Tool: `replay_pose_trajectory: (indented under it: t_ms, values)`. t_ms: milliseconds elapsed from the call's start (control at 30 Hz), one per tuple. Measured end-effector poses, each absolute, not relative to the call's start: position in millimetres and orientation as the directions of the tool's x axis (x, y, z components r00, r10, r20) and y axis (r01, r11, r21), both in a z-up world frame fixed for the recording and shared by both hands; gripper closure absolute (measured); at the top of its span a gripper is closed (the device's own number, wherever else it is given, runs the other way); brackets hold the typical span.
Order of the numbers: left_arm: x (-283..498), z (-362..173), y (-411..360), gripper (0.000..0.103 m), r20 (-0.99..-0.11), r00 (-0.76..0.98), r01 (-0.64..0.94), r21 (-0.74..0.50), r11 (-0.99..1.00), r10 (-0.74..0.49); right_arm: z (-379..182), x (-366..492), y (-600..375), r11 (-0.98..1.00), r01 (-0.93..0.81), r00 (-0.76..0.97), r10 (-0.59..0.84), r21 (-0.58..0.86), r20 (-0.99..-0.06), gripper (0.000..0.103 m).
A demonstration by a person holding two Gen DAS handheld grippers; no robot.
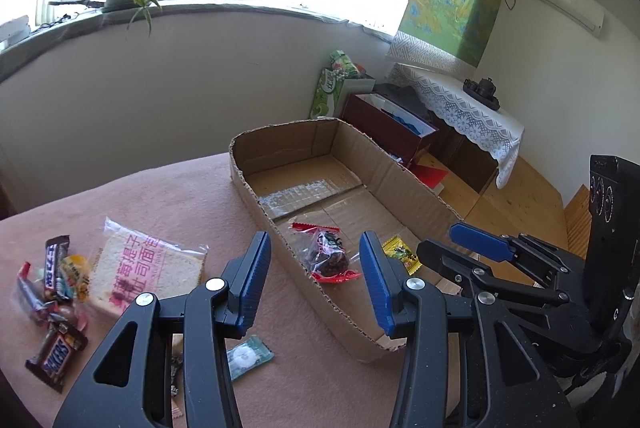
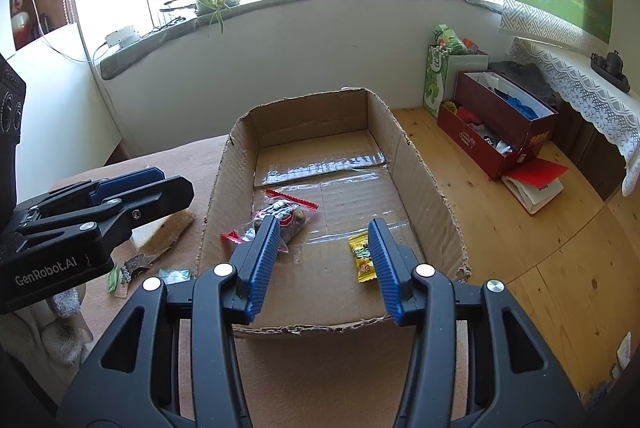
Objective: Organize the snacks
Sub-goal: 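Open both grippers to drop the snacks into the cardboard box, then move both grippers back over the snacks on the table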
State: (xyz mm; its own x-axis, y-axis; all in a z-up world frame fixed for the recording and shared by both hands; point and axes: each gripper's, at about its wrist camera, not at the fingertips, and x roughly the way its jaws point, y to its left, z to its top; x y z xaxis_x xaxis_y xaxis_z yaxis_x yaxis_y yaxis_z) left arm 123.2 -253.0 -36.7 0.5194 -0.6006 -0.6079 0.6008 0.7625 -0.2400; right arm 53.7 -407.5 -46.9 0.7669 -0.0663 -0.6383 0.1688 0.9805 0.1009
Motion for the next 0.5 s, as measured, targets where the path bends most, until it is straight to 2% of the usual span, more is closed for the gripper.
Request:
replay_pose_trajectory:
  t_ms: [67,133,500]
  values:
    - [122,-36,-239,0.058,-0.604,0.531,0.587,-0.243,0.772,-0.594,-44,51,-400,0.983,0.152,0.775,-0.055,0.101,-0.63,0.044]
    - [120,-35,-225,0.058,-0.603,0.546,0.569,-0.242,0.786,-0.581,-42,48,-391,0.987,0.128,0.782,-0.037,0.101,-0.623,0.042]
    - [107,-46,-136,0.058,-0.616,0.622,0.427,-0.251,0.869,-0.483,-42,40,-331,0.992,-0.025,0.781,0.097,0.125,-0.617,0.042]
